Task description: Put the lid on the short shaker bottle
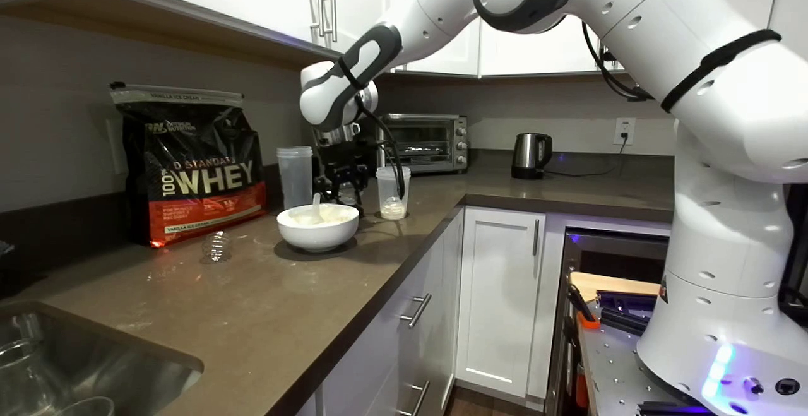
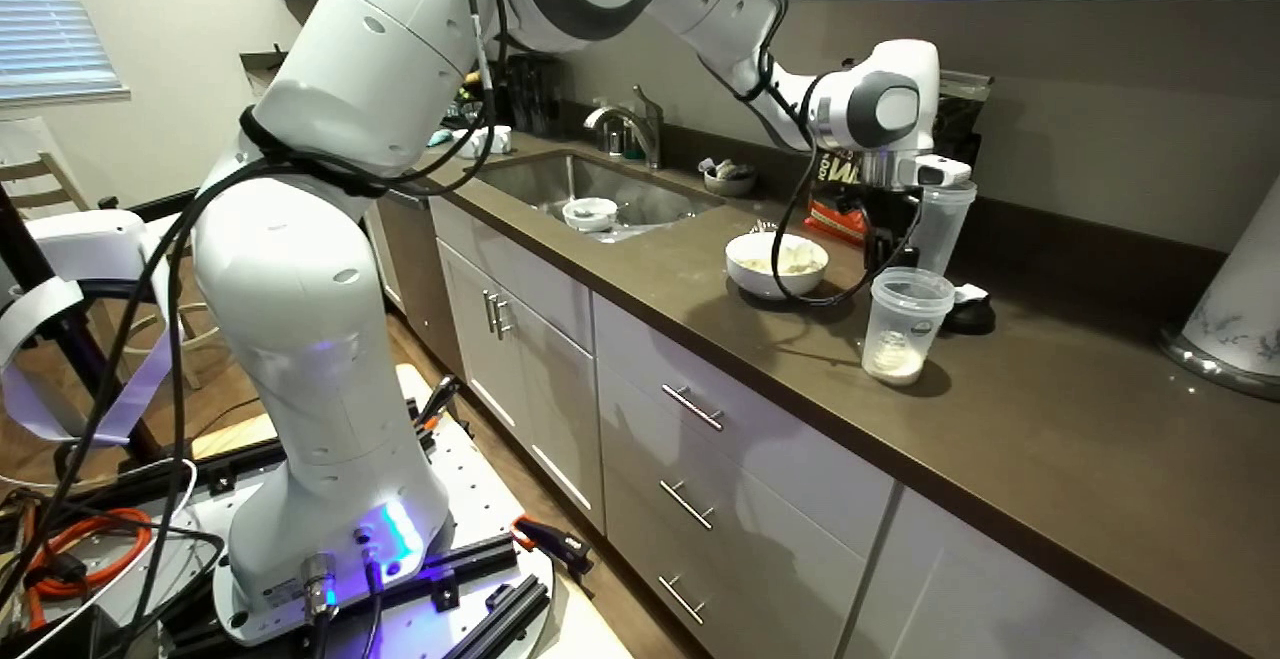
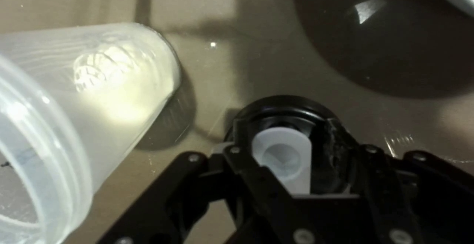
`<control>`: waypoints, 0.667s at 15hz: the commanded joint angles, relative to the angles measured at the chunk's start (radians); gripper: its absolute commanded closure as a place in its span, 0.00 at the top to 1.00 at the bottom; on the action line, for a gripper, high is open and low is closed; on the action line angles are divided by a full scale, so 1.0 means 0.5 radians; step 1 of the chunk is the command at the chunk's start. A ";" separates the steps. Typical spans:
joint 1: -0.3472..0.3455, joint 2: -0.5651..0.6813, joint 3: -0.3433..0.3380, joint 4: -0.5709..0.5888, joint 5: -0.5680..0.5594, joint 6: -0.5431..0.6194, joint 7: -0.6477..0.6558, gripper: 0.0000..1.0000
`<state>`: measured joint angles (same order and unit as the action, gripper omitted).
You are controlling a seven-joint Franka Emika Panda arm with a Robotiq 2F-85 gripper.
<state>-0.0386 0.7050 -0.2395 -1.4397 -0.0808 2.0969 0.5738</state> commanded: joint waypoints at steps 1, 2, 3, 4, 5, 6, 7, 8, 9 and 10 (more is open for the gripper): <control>-0.039 0.014 0.023 0.027 0.034 0.021 -0.022 0.76; -0.040 0.016 0.022 0.031 0.032 0.023 -0.024 0.76; -0.041 0.018 0.021 0.033 0.030 0.026 -0.026 0.78; -0.042 0.020 0.021 0.036 0.028 0.028 -0.028 0.68; -0.044 0.021 0.021 0.039 0.029 0.030 -0.029 0.60; -0.047 0.022 0.022 0.043 0.032 0.031 -0.030 0.43; -0.049 0.023 0.023 0.045 0.033 0.032 -0.030 0.36; -0.051 0.023 0.023 0.047 0.035 0.034 -0.030 0.31; -0.052 0.023 0.024 0.049 0.035 0.034 -0.031 0.26; -0.053 0.022 0.024 0.050 0.034 0.035 -0.031 0.18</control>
<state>-0.0472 0.7051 -0.2395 -1.4367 -0.0809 2.1060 0.5737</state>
